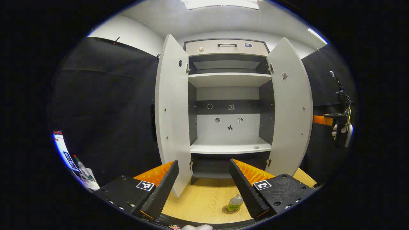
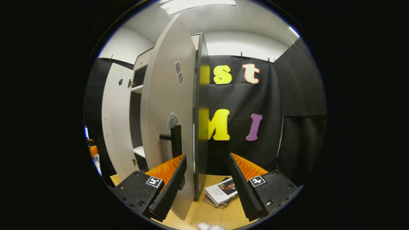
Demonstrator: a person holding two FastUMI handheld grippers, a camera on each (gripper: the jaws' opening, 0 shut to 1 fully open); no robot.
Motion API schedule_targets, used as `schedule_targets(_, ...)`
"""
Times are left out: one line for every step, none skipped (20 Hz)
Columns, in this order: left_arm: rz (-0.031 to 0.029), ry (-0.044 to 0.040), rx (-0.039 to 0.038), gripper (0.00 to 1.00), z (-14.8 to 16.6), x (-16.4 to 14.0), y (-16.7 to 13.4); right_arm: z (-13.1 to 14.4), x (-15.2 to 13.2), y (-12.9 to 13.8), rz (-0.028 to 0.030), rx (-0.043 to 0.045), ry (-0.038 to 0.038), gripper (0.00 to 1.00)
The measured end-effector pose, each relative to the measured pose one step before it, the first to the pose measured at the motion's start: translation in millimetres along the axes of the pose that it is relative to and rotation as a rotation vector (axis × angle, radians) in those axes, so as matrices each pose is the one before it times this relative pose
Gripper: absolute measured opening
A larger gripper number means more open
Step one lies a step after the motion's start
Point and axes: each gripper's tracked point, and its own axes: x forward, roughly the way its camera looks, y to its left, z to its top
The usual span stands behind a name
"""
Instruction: Grasp the bottle in the cabinet with the left hand and place it on the coaster, then close the right door with the right hand and the left door with the left hand.
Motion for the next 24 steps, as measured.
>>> schedule_targets(0.01243,0.00327,-0.00482,0.96,-0.32,-1.58,-2.64,0.69,0.91,3.03,0.02871,0.00399,0.00657,0.81)
schedule_targets(0.01017,0.00762,-0.00216,0.96,-0.70,-1.62,-3.03,-0.21,2.51,3.71,0.02852,0.00501,0.00950,0.81)
schedule_targets(0.00911,0.00513,-0.00156,0.96,-0.74,-1.43,-2.97,-0.44,1.54,6.17,0.03266,0.00452,0.00517,0.81)
schedule_targets(0.00876,0.00329,-0.00081,0.96,-0.12,-1.02,-1.50,-0.54,2.18,7.17,0.03428,-0.00138,0.00596,0.81)
schedule_targets(0.00952,0.00171,-0.00063,0.96,0.14,-1.84,-2.58,0.54,2.81,7.66,0.03036,-0.00341,0.00255,0.81)
schedule_targets(0.00773,0.00757,-0.00083,0.96,-0.98,-1.51,-1.68,-0.29,2.74,6.59,0.02615,-0.00503,0.00354,0.81)
schedule_targets(0.00631,0.00293,0.00016,0.96,-0.52,-2.44,-1.99,0.23,3.25,7.27,0.02173,-0.00408,0.00151,0.81)
schedule_targets(0.00701,0.00027,0.00305,0.96,0.78,-1.46,-0.83,-0.03,3.81,7.23,0.01972,-0.00487,0.00064,0.81)
schedule_targets(0.00725,0.00014,0.00551,0.96,0.72,-0.95,-0.53,0.77,5.25,7.56,0.01975,-0.00562,-0.00012,0.81)
schedule_targets(0.00969,-0.00132,0.00802,0.96,1.49,-1.36,0.76,-0.39,4.18,7.77,0.01833,-0.00348,-0.00119,0.81)
schedule_targets(0.00680,-0.00060,0.01146,0.96,-0.31,-1.97,0.20,1.11,6.57,8.51,0.01811,-0.00940,-0.00463,0.81)
schedule_targets(0.00362,-0.00304,0.01135,0.96,0.75,0.37,0.60,0.49,7.49,9.19,0.01539,-0.01653,-0.00706,0.81)
schedule_targets(-0.00289,-0.00344,0.00631,0.96,1.58,0.87,0.72,1.35,8.07,10.03,0.00982,-0.01316,-0.00854,0.81)
schedule_targets(-0.00531,0.00067,0.00114,0.96,-0.06,0.20,0.22,0.55,8.42,8.35,0.00590,-0.01003,-0.00934,0.81)
schedule_targets(-0.00575,-0.00133,0.00197,0.96,-0.43,0.71,-0.20,0.83,10.40,8.61,0.00570,-0.00986,-0.00652,0.81)
schedule_targets(-0.00383,0.00134,0.00322,0.96,-0.10,1.60,1.24,1.35,10.44,10.43,0.01295,-0.01264,-0.01059,0.81)
schedule_targets(-0.00395,-0.00263,0.00452,0.96,1.00,1.07,2.79,2.85,10.30,8.26,0.00510,-0.01395,-0.01121,0.81)
schedule_targets(-0.00349,-0.00050,0.00551,0.96,0.26,2.10,5.25,2.84,5.91,1.87,-0.01655,-0.01227,-0.01897,0.81)
schedule_targets(0.00002,0.00513,0.00330,0.96,-0.74,3.53,8.42,3.73,5.27,1.66,-0.02128,-0.00160,-0.01388,0.82)
schedule_targets(0.00127,0.00349,-0.00078,0.96,-0.78,1.45,6.89,-1.17,1.27,4.01,-0.00764,0.01018,-0.00336,0.82)
schedule_targets(-0.00026,-0.00272,-0.00378,0.96,-0.27,1.40,6.71,1.07,1.61,4.03,-0.00135,0.02003,-0.00159,0.82)
schedule_targets(0.00066,-0.00338,-0.00392,0.96,0.99,1.98,7.47,-0.65,-1.01,0.98,-0.00676,0.02165,0.00211,0.82)
schedule_targets(0.00237,0.00097,-0.00313,0.96,-0.61,1.55,7.81,-2.42,-1.70,0.00,-0.00671,0.01233,0.01383,0.82)
schedule_targets(0.00018,0.00072,-0.00125,0.96,-0.45,2.43,7.18,-4.47,-2.99,-0.80,-0.01061,0.00810,0.01590,0.82)
